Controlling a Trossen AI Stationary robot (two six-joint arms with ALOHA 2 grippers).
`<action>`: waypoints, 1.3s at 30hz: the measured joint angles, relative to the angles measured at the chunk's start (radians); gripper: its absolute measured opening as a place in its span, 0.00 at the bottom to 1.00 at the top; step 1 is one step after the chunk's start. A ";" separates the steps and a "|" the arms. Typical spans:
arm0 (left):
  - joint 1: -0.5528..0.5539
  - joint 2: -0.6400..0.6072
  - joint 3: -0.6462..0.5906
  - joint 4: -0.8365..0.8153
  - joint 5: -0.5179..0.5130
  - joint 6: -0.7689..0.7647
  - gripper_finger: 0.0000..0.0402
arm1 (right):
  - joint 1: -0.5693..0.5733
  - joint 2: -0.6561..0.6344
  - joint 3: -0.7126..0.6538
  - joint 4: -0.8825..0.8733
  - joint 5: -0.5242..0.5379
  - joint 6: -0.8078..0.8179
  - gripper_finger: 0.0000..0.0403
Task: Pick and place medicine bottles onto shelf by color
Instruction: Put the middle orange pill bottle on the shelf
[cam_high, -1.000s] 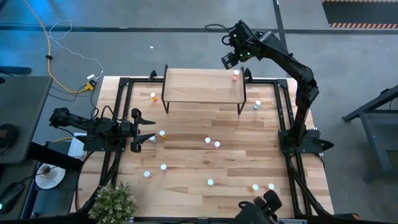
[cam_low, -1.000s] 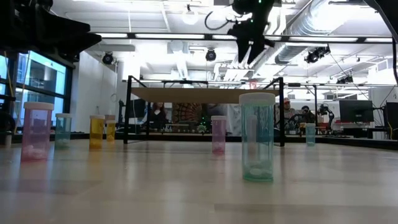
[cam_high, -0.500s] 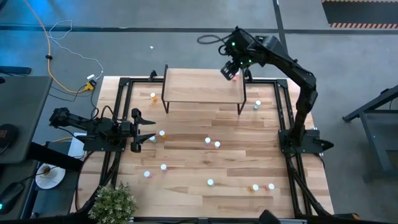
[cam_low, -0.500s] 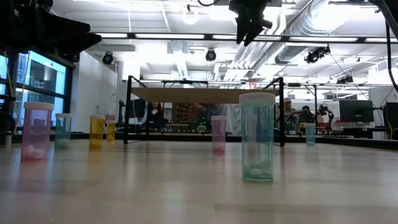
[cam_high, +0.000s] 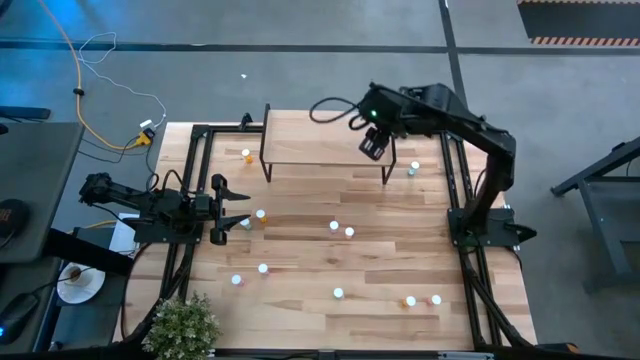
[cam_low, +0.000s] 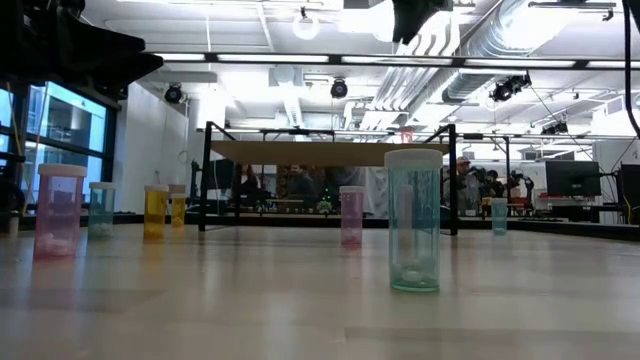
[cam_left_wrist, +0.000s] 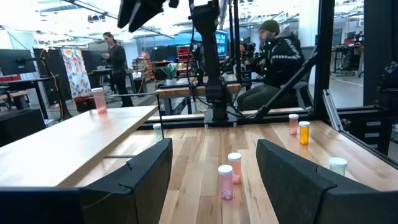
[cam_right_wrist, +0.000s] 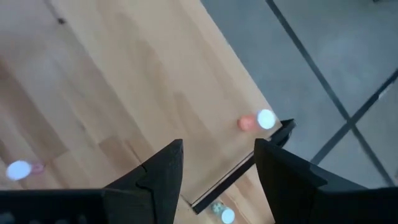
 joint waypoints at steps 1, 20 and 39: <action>0.000 0.000 0.000 0.000 0.000 0.000 0.56 | 0.017 -0.005 0.000 0.000 0.008 0.002 0.47; 0.000 0.000 0.000 0.000 0.000 0.000 0.56 | 0.340 -0.333 -0.435 0.044 0.340 0.388 0.47; 0.000 0.000 0.000 0.031 0.006 -0.106 0.56 | 0.574 -0.648 -1.054 0.384 0.389 0.702 0.47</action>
